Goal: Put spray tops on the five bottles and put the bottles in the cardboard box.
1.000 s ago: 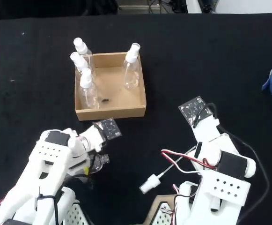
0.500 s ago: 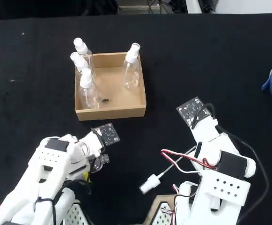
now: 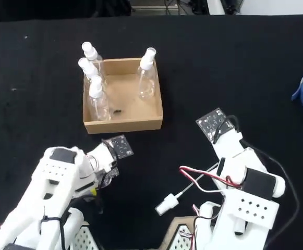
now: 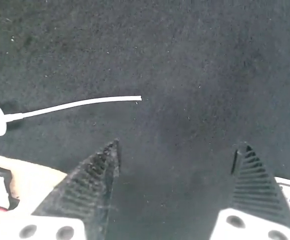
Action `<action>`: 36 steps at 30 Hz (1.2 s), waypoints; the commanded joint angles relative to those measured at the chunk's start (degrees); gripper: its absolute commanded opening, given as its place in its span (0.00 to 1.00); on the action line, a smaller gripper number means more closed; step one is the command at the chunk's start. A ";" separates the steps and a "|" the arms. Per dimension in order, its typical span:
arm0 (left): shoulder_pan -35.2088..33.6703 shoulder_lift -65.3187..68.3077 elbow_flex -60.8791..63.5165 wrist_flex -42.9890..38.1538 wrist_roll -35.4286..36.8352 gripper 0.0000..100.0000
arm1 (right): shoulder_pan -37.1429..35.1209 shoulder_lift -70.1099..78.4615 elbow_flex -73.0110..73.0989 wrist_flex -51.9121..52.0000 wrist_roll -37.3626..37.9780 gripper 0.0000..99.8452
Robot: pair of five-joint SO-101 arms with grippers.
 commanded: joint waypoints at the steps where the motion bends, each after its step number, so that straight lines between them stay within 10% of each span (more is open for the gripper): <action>1: -2.33 0.18 -6.11 4.31 -0.44 0.12 | -0.88 -0.84 -1.71 -1.05 0.53 0.32; 15: -5.49 -0.44 0.31 -6.24 -5.89 0.21 | -0.88 -0.84 -1.71 -0.97 0.53 0.32; 20: -5.49 -0.53 -0.48 -6.24 -5.98 0.02 | -2.20 -0.84 -1.71 -0.97 1.85 0.32; 29: -5.49 -0.53 -3.91 -2.99 -5.45 0.03 | -9.49 -0.84 -1.71 0.18 10.46 0.32; 36: -11.74 0.18 -15.25 5.63 11.96 0.03 | -18.02 3.91 -5.14 1.93 20.40 0.32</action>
